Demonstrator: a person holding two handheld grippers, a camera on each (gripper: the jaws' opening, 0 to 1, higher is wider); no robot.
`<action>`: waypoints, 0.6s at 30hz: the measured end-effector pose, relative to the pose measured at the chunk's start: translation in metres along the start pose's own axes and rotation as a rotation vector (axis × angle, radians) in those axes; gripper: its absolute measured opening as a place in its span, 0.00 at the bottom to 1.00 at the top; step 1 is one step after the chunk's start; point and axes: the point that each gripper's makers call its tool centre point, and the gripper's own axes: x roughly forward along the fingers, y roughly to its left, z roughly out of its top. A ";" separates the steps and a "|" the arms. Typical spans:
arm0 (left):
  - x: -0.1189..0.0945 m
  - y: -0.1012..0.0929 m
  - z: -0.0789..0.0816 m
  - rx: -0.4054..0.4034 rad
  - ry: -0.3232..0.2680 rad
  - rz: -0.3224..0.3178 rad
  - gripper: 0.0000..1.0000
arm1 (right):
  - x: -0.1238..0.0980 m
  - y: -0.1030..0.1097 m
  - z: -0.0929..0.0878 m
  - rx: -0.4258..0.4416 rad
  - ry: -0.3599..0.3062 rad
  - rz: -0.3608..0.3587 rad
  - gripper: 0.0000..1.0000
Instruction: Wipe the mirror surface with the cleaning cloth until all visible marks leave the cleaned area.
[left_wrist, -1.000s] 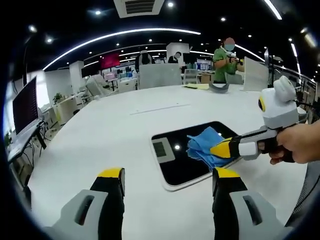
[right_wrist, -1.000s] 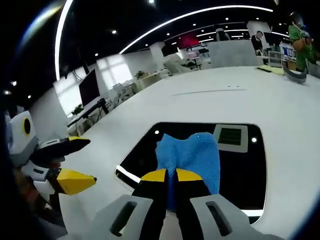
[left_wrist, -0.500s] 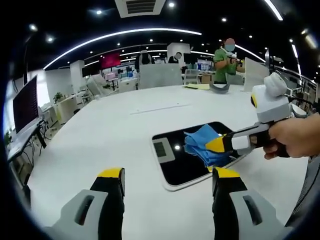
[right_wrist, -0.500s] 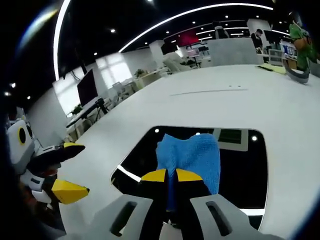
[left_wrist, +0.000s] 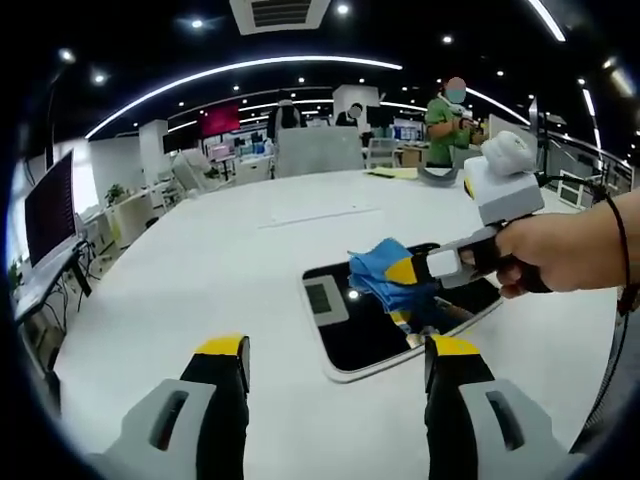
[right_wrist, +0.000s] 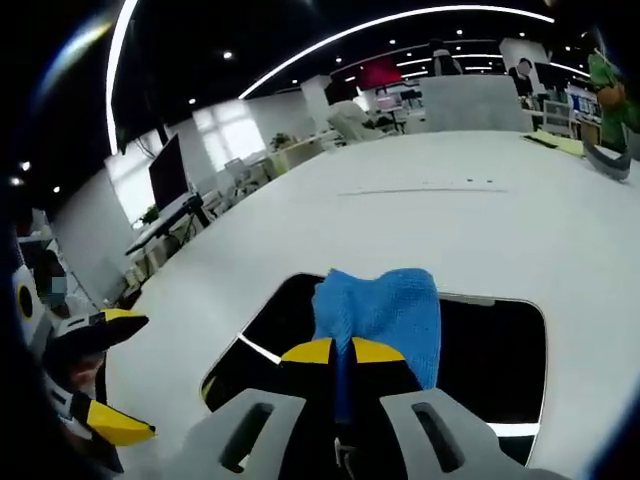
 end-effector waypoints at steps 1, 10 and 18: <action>0.000 0.000 0.000 0.001 0.000 0.000 0.71 | 0.002 0.000 0.002 -0.001 0.002 0.002 0.01; 0.000 -0.001 -0.001 -0.004 0.002 -0.003 0.71 | 0.020 0.003 0.011 -0.017 0.011 0.020 0.01; 0.001 -0.002 -0.001 0.002 0.006 -0.009 0.71 | 0.033 0.011 0.018 -0.031 0.019 0.042 0.01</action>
